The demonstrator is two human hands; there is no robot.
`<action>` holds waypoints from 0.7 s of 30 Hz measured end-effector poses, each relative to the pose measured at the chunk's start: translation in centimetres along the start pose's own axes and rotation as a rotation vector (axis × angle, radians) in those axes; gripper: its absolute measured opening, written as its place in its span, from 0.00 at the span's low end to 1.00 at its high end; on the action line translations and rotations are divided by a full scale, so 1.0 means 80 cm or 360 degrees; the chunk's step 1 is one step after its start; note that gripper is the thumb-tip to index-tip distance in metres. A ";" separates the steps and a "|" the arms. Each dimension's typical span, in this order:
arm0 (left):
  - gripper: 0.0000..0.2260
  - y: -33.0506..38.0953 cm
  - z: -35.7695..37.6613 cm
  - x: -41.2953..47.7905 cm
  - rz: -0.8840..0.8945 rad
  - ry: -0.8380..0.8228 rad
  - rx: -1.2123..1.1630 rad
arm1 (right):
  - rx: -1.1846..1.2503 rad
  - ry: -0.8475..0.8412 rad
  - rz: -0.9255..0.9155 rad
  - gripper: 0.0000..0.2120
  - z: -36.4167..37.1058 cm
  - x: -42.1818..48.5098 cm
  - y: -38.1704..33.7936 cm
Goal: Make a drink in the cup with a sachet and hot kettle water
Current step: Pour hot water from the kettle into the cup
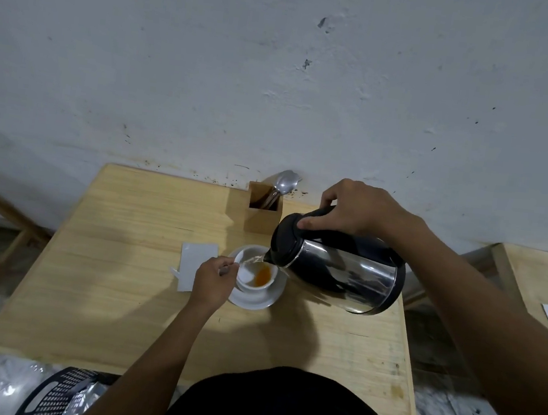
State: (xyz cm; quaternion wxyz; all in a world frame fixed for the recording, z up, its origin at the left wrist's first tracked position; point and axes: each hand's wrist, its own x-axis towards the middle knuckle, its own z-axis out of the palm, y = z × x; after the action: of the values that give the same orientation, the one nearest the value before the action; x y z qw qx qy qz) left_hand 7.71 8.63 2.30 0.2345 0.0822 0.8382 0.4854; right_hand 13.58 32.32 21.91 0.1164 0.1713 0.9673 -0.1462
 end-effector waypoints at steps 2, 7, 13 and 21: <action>0.11 0.002 0.000 -0.001 -0.0019 0.0000 -0.0002 | -0.0008 0.0001 0.0010 0.25 -0.002 -0.002 0.001; 0.11 0.004 -0.001 -0.001 -0.0030 0.0011 0.0000 | -0.0002 0.0004 0.0031 0.26 -0.002 -0.006 0.006; 0.11 0.004 -0.002 -0.002 -0.0040 0.0007 -0.0016 | -0.0006 0.0003 0.0071 0.27 -0.002 -0.013 0.009; 0.11 0.007 -0.001 -0.002 -0.0041 0.0019 0.0001 | 0.0012 -0.0015 0.0104 0.26 0.002 -0.020 0.010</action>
State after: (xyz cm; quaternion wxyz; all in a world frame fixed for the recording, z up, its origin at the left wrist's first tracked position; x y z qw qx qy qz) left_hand 7.78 8.79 2.87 0.2359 0.0685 0.8408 0.4824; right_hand 15.38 32.48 22.06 0.1249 0.2026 0.9601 -0.1468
